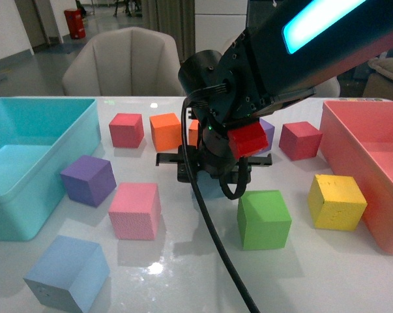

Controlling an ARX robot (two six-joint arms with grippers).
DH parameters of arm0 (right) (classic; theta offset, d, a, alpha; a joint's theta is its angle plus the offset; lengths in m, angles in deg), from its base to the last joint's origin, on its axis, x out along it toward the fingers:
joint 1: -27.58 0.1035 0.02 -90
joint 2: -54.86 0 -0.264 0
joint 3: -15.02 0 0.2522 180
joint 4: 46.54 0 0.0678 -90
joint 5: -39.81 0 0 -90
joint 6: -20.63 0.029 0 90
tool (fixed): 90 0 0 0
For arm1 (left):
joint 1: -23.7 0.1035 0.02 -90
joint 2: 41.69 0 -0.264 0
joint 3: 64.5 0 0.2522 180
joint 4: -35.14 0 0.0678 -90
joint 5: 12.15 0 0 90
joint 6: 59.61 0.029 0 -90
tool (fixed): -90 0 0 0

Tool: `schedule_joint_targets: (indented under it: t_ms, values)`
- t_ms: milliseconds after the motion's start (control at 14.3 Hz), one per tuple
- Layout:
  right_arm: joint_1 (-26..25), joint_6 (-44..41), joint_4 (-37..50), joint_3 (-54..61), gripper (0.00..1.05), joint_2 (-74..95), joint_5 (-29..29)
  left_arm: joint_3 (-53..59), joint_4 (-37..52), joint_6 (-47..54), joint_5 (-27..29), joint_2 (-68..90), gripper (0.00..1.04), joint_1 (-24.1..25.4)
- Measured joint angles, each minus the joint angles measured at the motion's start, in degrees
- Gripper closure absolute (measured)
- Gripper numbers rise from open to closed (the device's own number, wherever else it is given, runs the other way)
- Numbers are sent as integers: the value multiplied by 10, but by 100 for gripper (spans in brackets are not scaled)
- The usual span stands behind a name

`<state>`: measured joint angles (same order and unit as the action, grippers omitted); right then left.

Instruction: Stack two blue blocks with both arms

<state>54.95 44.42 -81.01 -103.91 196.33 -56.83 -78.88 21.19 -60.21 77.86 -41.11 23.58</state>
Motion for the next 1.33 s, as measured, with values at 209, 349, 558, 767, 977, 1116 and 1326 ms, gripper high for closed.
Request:
schedule_joint_targets:
  t_ms: [209, 349, 558, 767, 977, 1116, 1326]
  values:
    - [1, 5, 7, 0, 21, 0, 0, 0, 0, 0, 0, 0, 7, 0]
    - [1, 8, 14, 2, 4, -4, 0, 0, 0, 0, 0, 0, 7, 0]
    - [-1, 9, 52, 42, 6, -63, 0, 0, 0, 0, 0, 0, 7, 0]
    - [-18, 14, 172, 172, 6, -221, -8, 0, 0, 0, 0, 0, 7, 0]
    - [-30, -4, 319, 401, 6, -426, -45, 0, 0, 0, 0, 0, 7, 0]
    - [-29, -28, 377, 547, 6, -568, -70, 0, 0, 0, 0, 0, 7, 0]
    - [-26, -57, 468, 684, 9, -691, -112, 0, 1, 0, -2, 0, 7, 0]
